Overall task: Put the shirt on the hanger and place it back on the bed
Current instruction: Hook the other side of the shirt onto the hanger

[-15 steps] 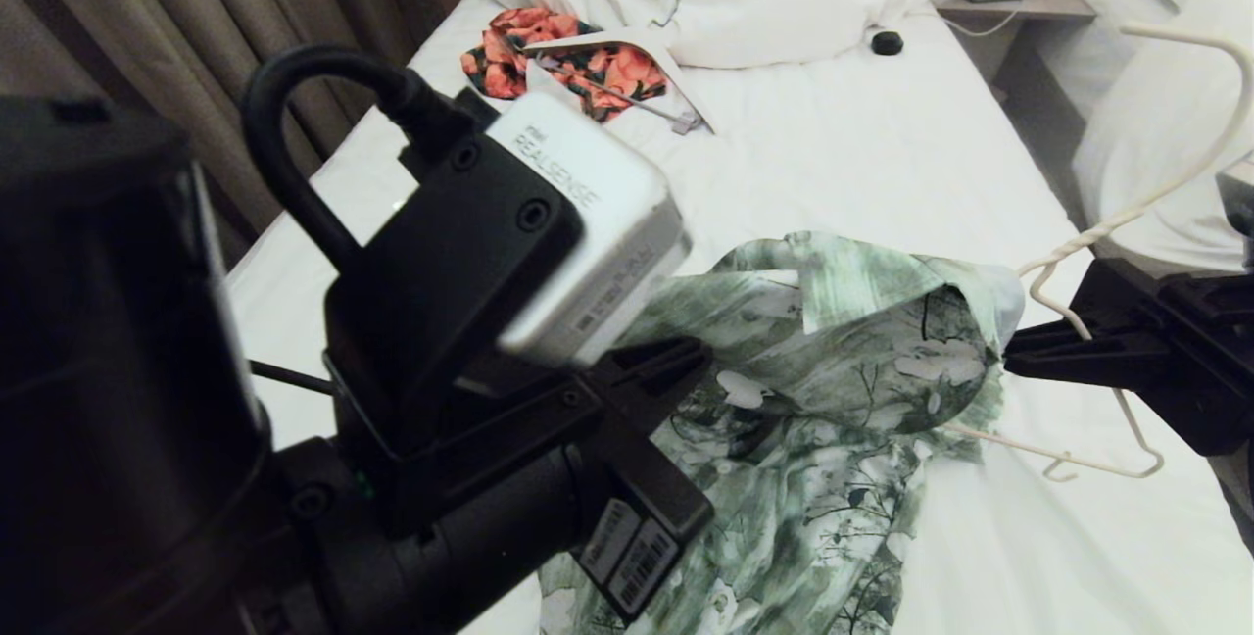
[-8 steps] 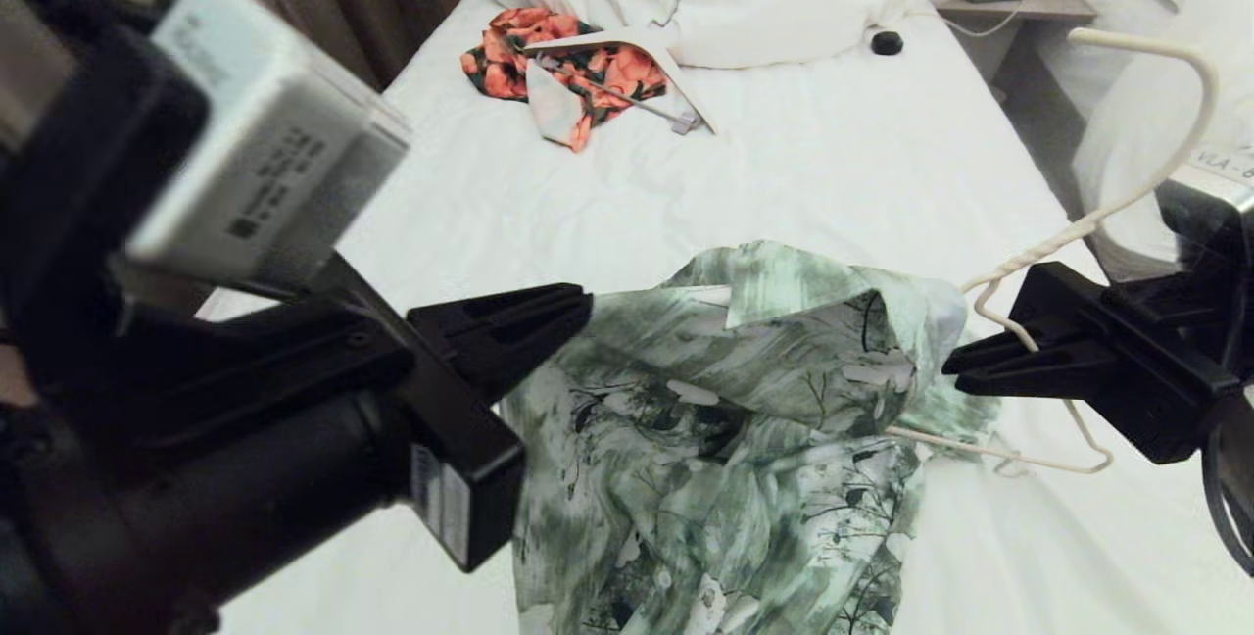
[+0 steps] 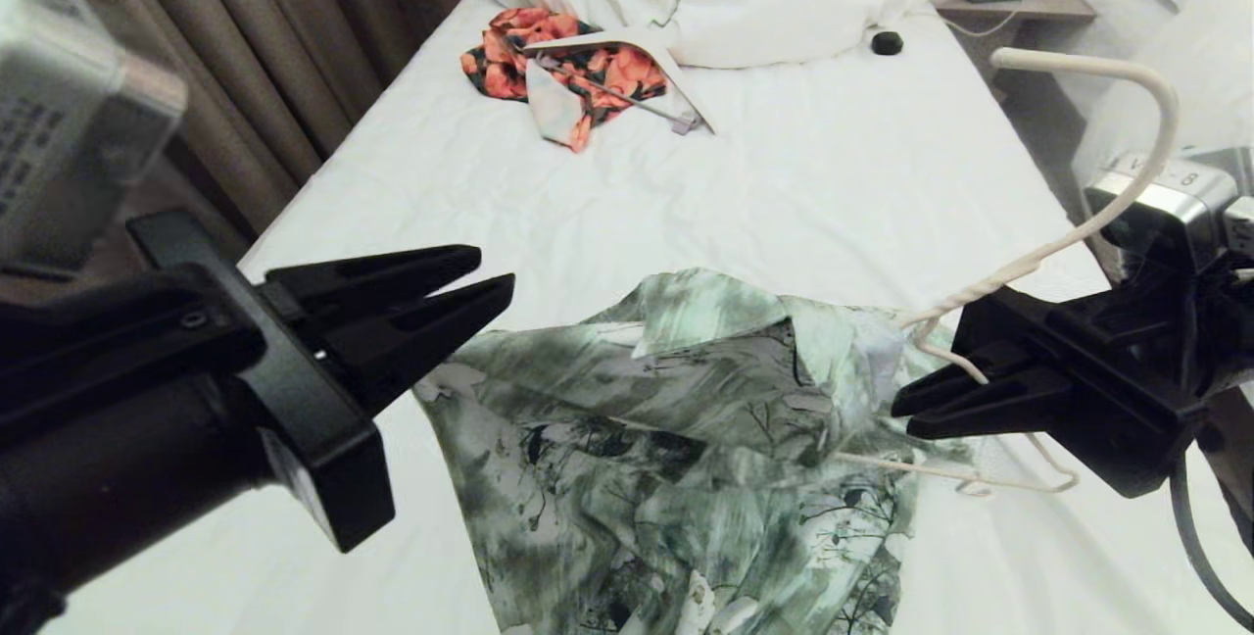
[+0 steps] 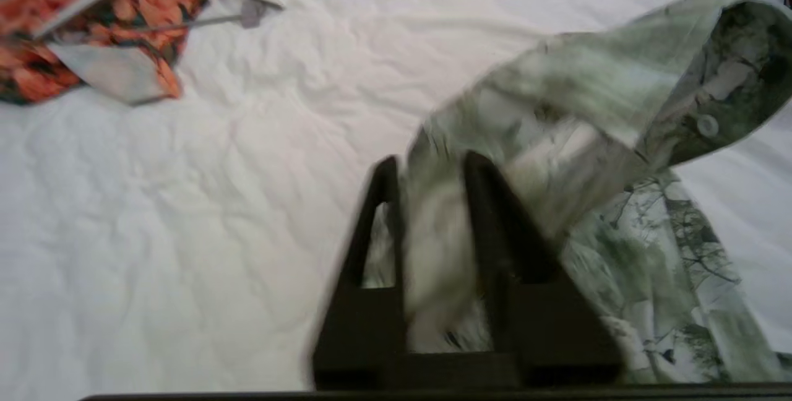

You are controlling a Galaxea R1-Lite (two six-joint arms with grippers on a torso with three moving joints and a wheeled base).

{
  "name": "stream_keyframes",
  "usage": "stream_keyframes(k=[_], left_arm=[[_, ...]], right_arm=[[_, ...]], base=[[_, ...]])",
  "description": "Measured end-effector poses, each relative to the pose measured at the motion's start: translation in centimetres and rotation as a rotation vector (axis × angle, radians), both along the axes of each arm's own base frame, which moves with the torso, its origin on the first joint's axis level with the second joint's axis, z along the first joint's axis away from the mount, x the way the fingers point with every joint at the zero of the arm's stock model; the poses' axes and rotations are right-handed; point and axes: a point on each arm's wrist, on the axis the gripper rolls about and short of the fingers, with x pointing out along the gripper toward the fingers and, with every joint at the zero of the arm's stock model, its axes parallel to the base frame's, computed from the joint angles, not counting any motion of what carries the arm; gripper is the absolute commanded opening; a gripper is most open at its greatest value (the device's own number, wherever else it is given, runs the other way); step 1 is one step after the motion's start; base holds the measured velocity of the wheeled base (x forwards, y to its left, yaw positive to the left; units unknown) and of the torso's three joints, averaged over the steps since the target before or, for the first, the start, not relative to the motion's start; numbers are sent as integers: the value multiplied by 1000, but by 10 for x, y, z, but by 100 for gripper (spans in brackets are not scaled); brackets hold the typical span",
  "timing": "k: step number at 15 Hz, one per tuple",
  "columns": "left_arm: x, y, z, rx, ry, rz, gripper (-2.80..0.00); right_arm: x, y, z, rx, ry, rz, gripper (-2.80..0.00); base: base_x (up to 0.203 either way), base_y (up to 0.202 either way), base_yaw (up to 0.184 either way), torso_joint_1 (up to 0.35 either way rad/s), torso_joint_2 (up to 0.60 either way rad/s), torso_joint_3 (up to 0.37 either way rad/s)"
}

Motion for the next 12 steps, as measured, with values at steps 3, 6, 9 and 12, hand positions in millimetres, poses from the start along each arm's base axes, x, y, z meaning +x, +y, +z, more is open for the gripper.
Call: stream_keyframes(k=[3,6,9,12], left_arm=[[-5,9,4,-16,-18,-23,0],[-10,16,-1,-17,-17,-96,0],[-11,15,-6,-37,20,-178,0],[-4,3,-13,-9,51,-219,0]], right_arm=[[1,8,4,-10,-6,1,-280],[6,14,8,-13,-2,8,-280],[9,24,11,-27,-4,1,-280],[12,27,9,-28,-5,5,-280]], base=[[0,0,0,0,0,0],[0,0,0,0,0,0],[0,0,0,0,0,0],[0,0,0,0,0,0]])
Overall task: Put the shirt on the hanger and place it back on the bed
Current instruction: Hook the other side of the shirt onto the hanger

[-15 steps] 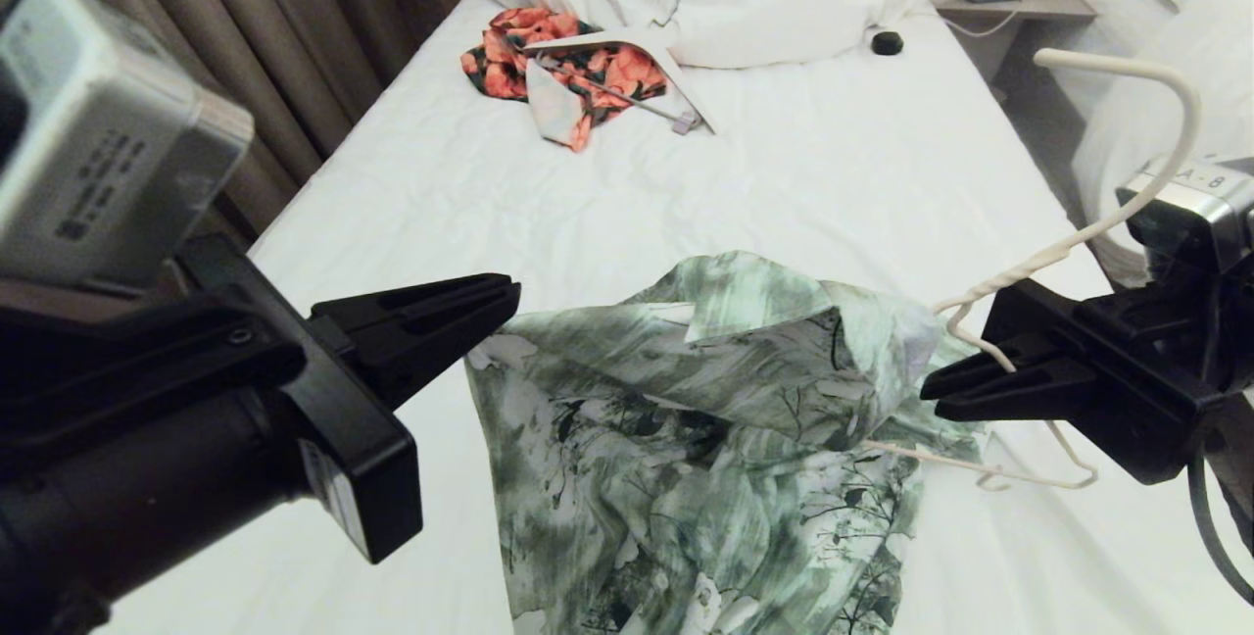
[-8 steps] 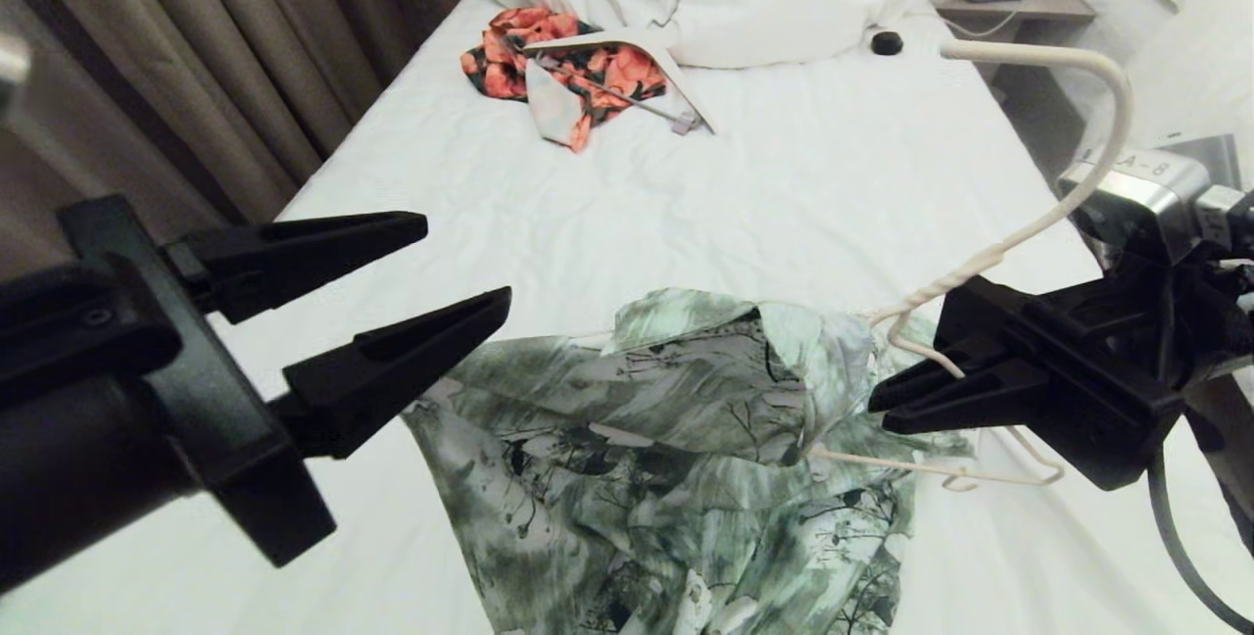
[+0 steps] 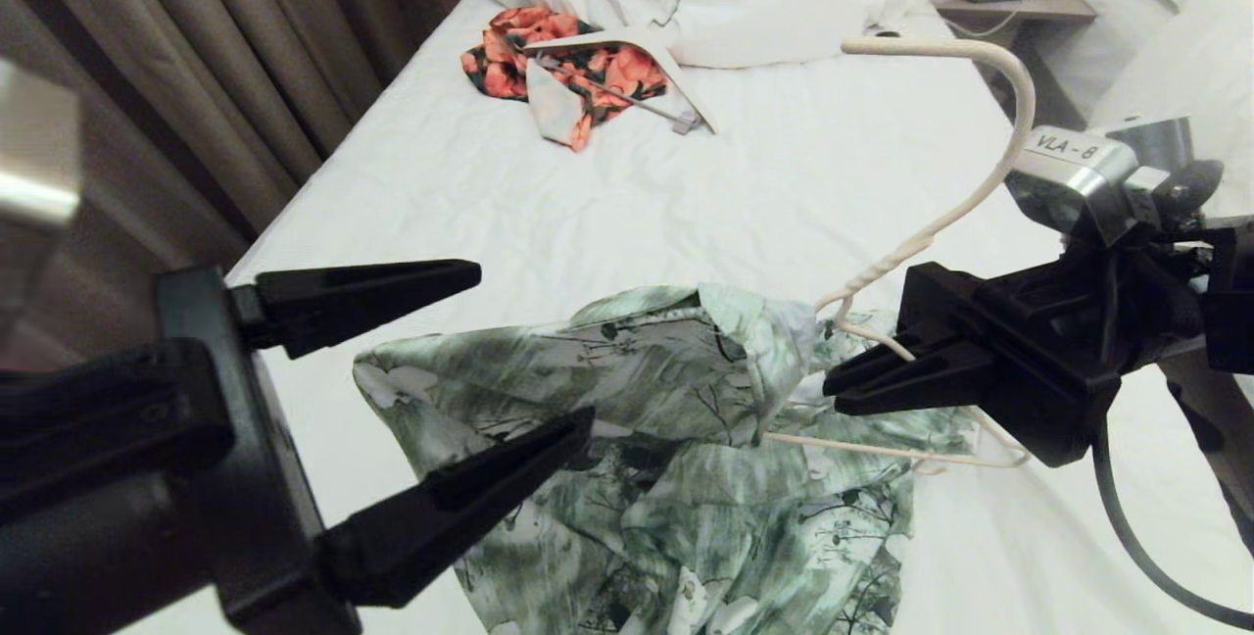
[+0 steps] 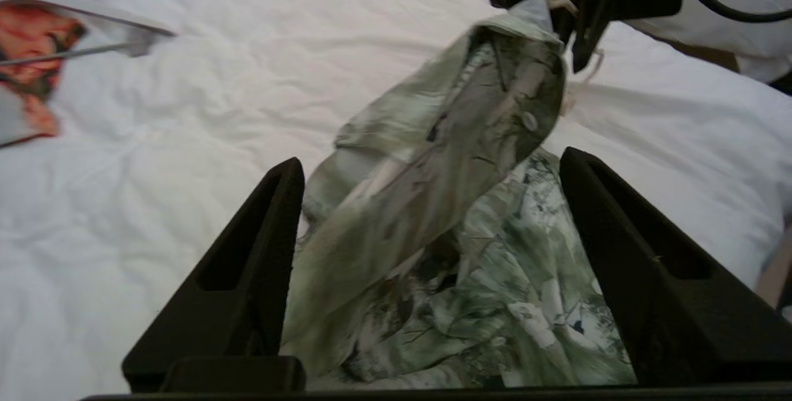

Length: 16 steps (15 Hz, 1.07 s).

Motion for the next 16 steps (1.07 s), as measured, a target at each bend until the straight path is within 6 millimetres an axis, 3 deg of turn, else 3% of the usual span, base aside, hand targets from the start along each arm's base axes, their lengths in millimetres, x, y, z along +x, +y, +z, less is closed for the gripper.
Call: stream_keyframes(k=[5,13,14,16], left_arm=[[16,-26,-10,63,38,-25,0],[40,-56,-7,77,39,-9,0],[41,-58,-9,86,40,-9,-280],[43,-61,-11,100,41,-10,-280]], right_arm=[[-1,0,3,6,-14,3,-280],[-8,-3,10,14,-35,4,-280],[-8,-3,10,15,-37,4,-280],[-9,-3,11,16,-39,4,-280]], base=[[0,0,0,0,0,0],[0,0,0,0,0,0],[0,0,0,0,0,0],[0,0,0,0,0,0]])
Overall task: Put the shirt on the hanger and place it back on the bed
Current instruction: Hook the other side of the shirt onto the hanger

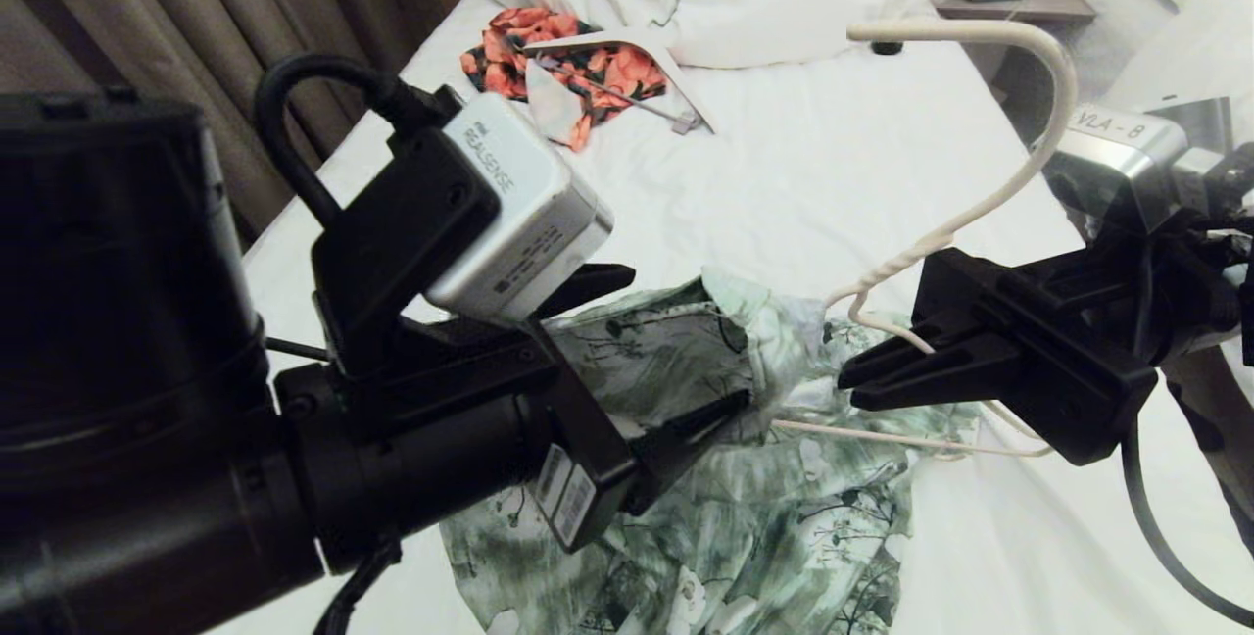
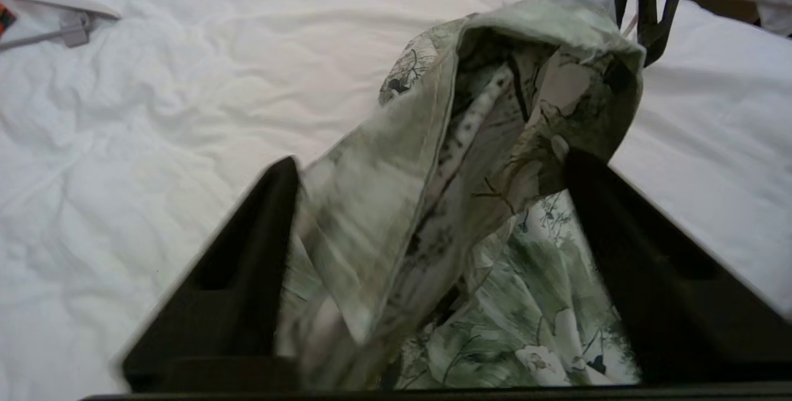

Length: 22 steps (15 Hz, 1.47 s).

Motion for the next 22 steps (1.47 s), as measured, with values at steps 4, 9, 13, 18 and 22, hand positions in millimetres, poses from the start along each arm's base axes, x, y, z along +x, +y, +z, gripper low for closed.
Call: stream_keyframes(k=[4,9,13,18,22], left_arm=[[2,-4,-1,20,-12,-4,-280],[2,-5,-1,27,-12,-7,-280],[2,-5,-1,23,-15,-5,-280],[2,-5,1,19,-19,-3,-280],[2,-5,1,17,-19,-3,-280]], right_arm=[[-1,-1,2,3,-6,0,-280],[-1,-2,3,6,-13,-2,-280],[0,-1,5,24,-54,-3,-280],[1,-2,5,30,-68,-3,-280],[-1,-3,2,29,-67,-2,0]], base=[[0,0,0,0,0,0],[0,0,0,0,0,0],[0,0,0,0,0,0],[0,0,0,0,0,0],[0,0,0,0,0,0]])
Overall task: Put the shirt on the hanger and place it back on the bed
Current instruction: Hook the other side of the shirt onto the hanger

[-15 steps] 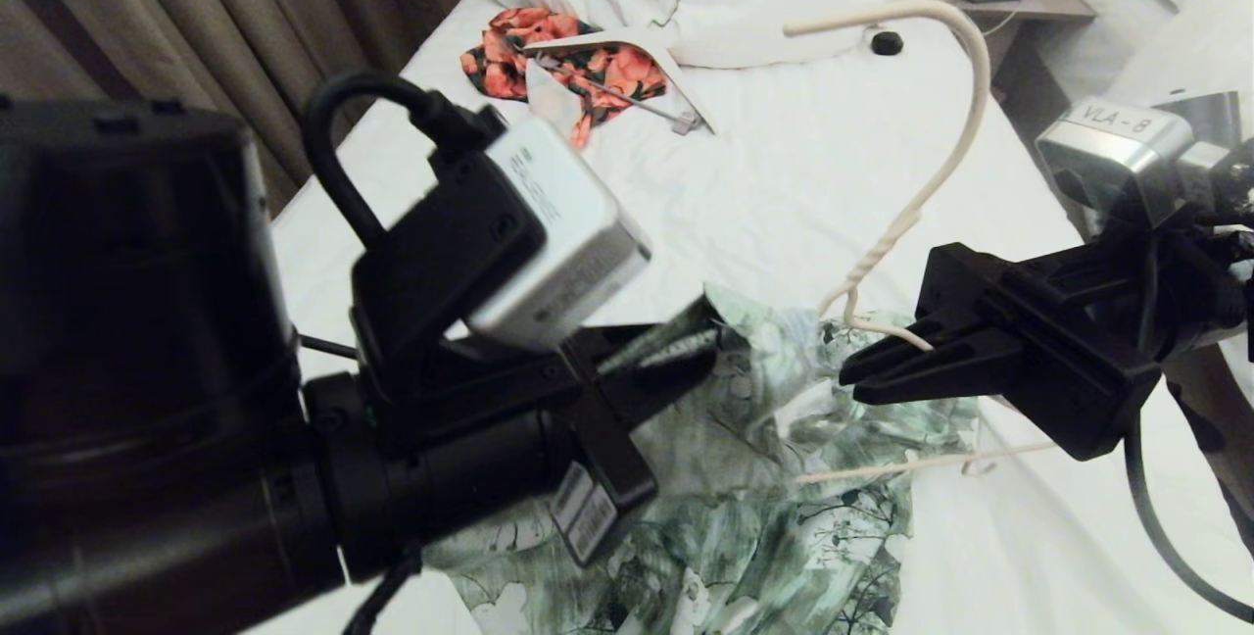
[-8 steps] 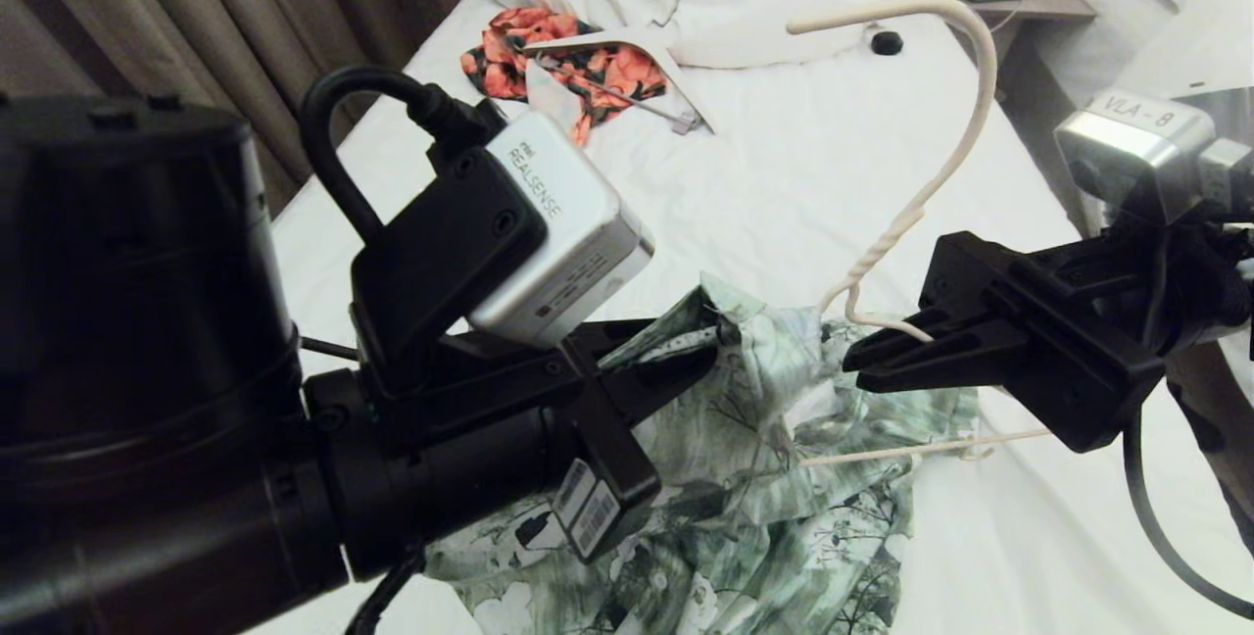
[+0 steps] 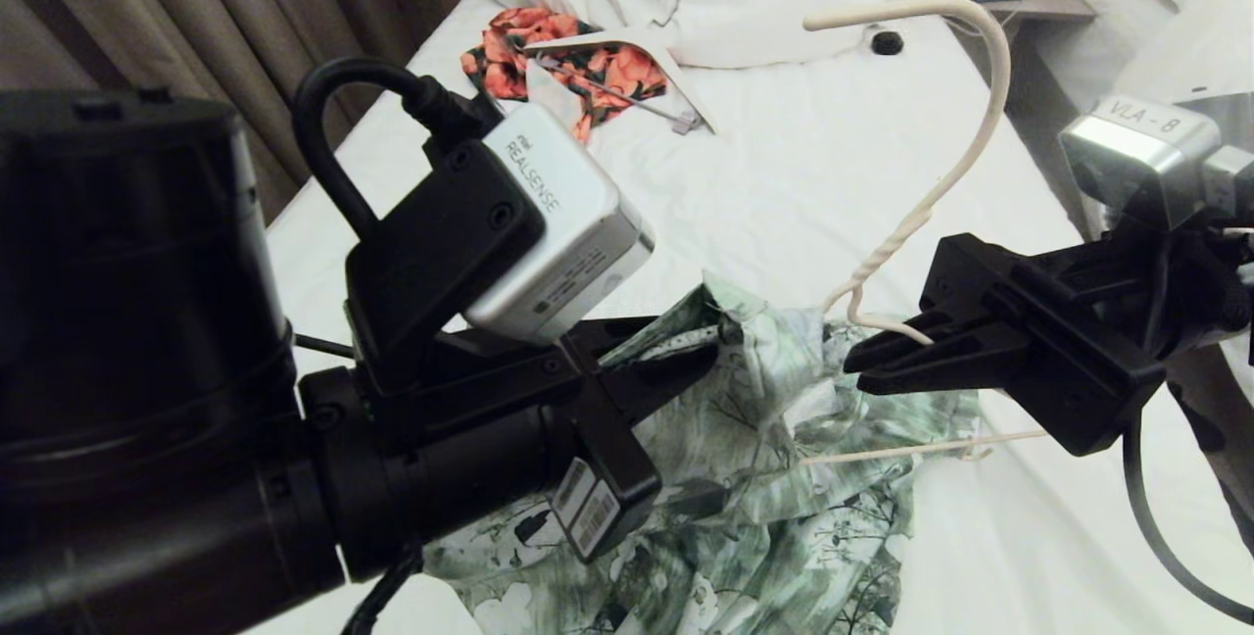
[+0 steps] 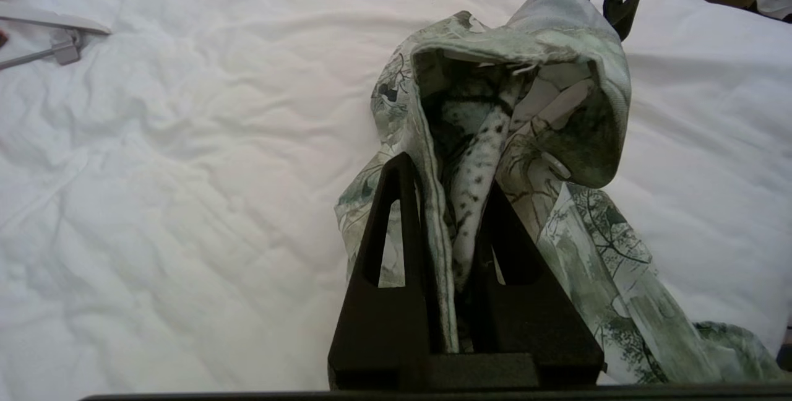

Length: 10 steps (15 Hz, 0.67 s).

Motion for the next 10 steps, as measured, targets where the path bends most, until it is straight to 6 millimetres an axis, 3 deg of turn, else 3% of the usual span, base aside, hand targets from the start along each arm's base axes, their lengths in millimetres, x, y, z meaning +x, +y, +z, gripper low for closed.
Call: stream_keyframes(k=[5,10], left_arm=[[-1,2,2,-11,-3,4,-280],[-2,5,7,-32,-13,3,-280]], right_arm=[[-7,-4,3,-16,25,-41,0],[-33,-19,31,-53,173,-370,0]], base=[[0,0,0,0,0,0],[0,0,0,0,0,0]])
